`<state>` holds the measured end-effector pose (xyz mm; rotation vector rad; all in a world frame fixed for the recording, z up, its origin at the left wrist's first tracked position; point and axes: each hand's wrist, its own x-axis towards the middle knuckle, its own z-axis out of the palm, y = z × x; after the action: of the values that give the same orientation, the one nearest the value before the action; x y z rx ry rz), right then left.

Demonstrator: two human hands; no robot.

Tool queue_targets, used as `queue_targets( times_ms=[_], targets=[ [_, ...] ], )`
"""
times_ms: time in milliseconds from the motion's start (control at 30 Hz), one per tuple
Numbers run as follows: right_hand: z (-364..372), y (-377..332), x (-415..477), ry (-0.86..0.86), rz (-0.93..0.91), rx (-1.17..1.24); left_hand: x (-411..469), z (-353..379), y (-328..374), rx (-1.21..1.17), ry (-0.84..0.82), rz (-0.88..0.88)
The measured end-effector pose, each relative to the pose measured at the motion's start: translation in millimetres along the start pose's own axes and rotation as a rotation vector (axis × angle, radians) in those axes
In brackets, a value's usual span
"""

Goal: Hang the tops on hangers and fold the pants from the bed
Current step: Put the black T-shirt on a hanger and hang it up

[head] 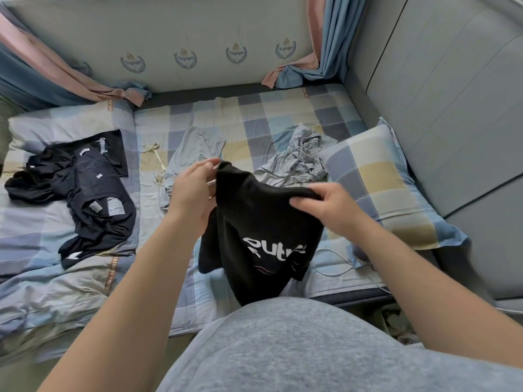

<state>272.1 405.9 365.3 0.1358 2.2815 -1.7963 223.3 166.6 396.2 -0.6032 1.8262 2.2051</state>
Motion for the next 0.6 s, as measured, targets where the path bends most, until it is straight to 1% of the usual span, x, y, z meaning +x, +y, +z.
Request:
queue_targets(
  times_ms=[167,233,300,400,433,500,600],
  targets=[
    [-14,-31,5,0.189,0.108,0.348,-6,7,-19,0.274,-0.130,0.021],
    [-15,-40,3,0.220,0.141,0.477,-11,11,-27,0.387,-0.241,0.039],
    [-16,-46,-1,0.210,0.110,0.554,-18,17,-34,0.499,-0.379,0.040],
    [-14,-61,-10,0.093,0.015,0.615,-28,32,-49,0.660,-0.521,0.087],
    [-14,-66,-12,0.047,-0.011,0.631,-31,37,-53,0.677,-0.538,0.121],
    [-14,-74,-16,-0.021,-0.053,0.647,-37,48,-60,0.646,-0.520,0.198],
    [-14,-80,-16,-0.058,-0.140,0.597,-33,56,-64,0.586,-0.382,0.319]
  ],
)
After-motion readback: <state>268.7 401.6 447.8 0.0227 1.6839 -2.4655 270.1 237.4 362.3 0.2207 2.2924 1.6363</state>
